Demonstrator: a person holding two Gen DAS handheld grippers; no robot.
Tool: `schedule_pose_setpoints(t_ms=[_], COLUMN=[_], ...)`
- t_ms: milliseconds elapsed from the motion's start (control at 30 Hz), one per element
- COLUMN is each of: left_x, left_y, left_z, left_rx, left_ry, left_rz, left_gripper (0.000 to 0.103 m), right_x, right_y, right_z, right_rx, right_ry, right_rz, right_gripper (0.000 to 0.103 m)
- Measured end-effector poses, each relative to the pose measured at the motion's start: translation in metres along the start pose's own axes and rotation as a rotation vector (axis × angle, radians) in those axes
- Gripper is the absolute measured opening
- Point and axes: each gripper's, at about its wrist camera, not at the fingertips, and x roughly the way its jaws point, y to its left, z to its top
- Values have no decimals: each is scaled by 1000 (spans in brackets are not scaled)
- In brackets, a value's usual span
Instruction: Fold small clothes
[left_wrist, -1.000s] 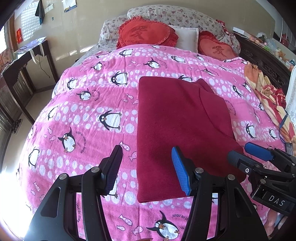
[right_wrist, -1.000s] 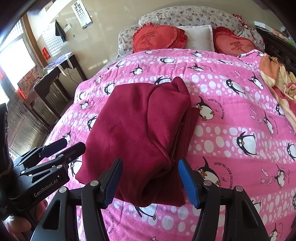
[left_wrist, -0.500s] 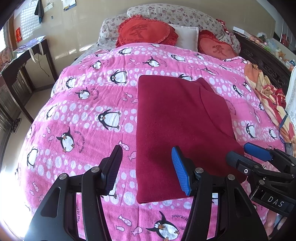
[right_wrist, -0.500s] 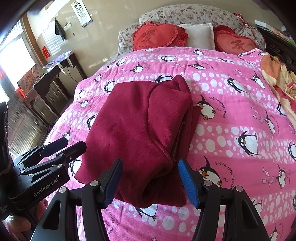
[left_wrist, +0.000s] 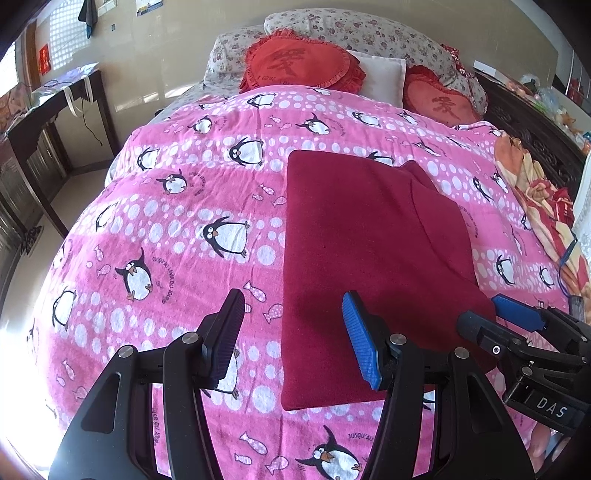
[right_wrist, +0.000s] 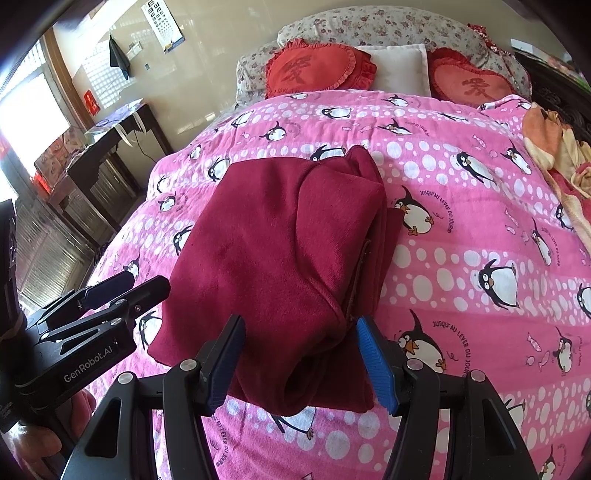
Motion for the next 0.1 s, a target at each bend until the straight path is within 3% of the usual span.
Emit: schedule_pose_setpoints(t_ms=[100], left_x=[2], left_y=[11], left_z=[2], left_rx=[-22], left_ry=[5], left_rz=[6], left_gripper=[55], right_x=[0], right_y=[-1], right_z=[1], right_rx=[1], right_ry=[2], right_rz=[1], right_gripper=[60])
